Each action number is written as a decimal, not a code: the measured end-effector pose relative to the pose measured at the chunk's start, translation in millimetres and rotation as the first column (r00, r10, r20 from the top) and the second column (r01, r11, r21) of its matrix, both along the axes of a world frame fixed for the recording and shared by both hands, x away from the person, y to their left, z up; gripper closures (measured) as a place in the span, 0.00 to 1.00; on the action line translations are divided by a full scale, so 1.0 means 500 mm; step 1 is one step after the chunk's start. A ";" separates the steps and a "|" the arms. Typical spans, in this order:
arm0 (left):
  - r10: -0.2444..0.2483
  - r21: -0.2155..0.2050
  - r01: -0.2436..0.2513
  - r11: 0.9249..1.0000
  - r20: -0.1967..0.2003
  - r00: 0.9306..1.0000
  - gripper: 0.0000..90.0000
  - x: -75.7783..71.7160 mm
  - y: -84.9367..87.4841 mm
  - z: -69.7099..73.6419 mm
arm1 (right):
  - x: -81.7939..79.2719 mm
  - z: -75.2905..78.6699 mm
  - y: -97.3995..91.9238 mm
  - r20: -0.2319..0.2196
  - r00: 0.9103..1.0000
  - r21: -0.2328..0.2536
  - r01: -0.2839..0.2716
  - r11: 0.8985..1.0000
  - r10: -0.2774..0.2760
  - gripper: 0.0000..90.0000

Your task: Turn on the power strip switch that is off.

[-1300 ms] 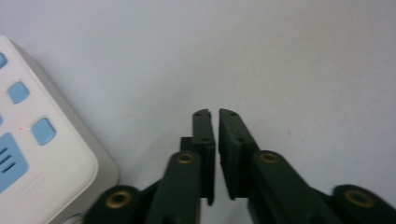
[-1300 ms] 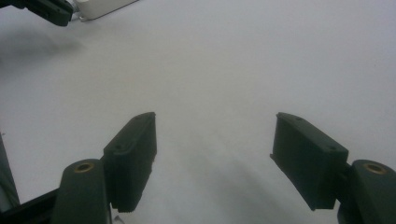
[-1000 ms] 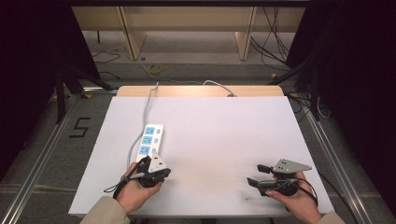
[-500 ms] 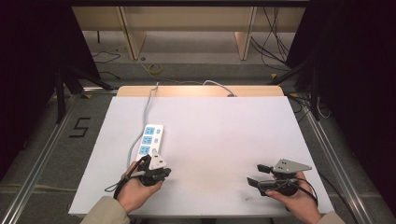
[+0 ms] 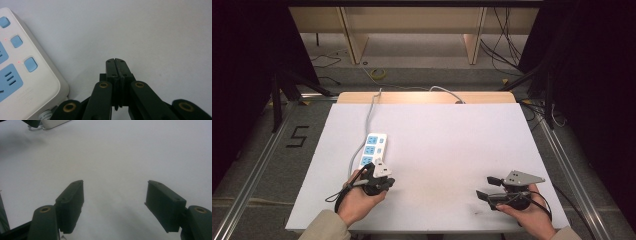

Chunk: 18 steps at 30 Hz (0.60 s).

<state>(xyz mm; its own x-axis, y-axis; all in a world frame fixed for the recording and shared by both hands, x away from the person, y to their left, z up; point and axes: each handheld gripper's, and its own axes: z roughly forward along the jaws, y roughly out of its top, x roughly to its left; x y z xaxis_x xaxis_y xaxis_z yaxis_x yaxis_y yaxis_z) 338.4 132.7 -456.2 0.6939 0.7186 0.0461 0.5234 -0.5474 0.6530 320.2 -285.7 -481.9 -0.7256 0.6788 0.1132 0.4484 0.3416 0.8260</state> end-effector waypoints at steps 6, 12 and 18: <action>0.015 -0.001 -0.015 1.000 -0.004 1.000 1.00 0.009 0.005 0.006 | 0.001 0.000 0.001 0.000 1.000 -0.002 0.000 1.000 0.000 0.35; 0.020 0.007 -0.020 1.000 -0.006 1.000 1.00 0.020 0.009 0.007 | 0.002 -0.001 0.001 -0.002 1.000 0.000 -0.001 1.000 0.001 0.35; 0.029 0.018 -0.029 0.999 -0.013 0.999 1.00 0.029 0.012 0.010 | 0.003 -0.001 0.001 -0.001 1.000 -0.002 -0.001 1.000 0.001 0.35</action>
